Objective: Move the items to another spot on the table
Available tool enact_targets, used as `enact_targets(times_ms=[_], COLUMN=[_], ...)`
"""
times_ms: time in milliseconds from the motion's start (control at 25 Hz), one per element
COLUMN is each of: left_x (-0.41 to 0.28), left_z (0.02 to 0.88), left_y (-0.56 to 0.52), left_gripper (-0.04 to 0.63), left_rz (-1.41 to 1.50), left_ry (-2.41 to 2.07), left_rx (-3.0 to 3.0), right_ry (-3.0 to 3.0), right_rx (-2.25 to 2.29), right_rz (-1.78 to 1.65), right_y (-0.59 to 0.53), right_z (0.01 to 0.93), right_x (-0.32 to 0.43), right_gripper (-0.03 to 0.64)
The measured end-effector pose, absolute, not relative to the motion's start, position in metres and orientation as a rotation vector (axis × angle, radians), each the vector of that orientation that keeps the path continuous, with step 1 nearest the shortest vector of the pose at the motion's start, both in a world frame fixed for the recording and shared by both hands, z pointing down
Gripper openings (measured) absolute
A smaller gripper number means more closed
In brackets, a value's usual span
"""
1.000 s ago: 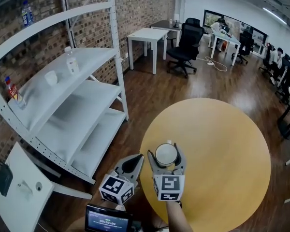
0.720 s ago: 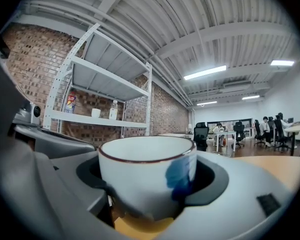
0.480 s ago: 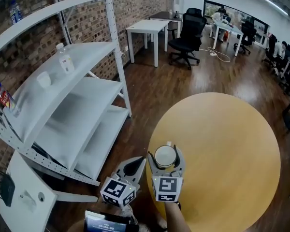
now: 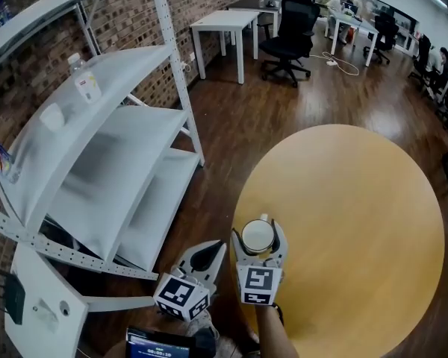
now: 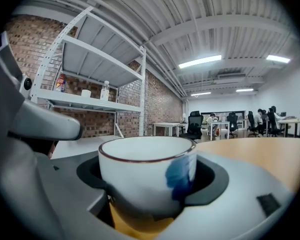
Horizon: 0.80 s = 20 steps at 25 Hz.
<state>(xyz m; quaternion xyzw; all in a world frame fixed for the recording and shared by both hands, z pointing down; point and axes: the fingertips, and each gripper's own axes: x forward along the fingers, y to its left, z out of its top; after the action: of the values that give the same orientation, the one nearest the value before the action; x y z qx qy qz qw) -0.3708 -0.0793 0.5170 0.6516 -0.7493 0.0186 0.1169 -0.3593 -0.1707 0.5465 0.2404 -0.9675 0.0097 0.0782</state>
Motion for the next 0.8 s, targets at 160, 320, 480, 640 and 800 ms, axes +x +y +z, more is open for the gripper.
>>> enact_targets(times_ms=[160,320,480,640,800], left_x=[-0.381,-0.385,-0.386,-0.383,-0.379], left_z=[0.527,0.535,0.539,0.539,0.538], left_y=[-0.075,-0.071,-0.071,-0.072,-0.072], left_gripper=[0.005,0.005,0.005,0.006,0.006], left_rz=[0.069,0.08,0.084,0.081,0.08], left_ry=[-2.188,-2.184,-2.174,-2.167,-2.162], left_rx=[1.885,1.868,1.865,1.869,1.876], right_ry=[-2.868,-2.835,-2.838,-2.822,-2.792], right_rx=[0.723,0.751,0.791,0.785,0.756], right_rz=[0.063,0.1,0.162,0.182,0.202], right_y=[-0.174,-0.179,-0.183,-0.182,-0.179], right_z=[0.569,0.586,0.591,0.594,0.6], right_x=[-0.368,-0.367,-0.363,-0.362,-0.362], right_gripper=[0.413,0.413,0.414,0.42,0.43])
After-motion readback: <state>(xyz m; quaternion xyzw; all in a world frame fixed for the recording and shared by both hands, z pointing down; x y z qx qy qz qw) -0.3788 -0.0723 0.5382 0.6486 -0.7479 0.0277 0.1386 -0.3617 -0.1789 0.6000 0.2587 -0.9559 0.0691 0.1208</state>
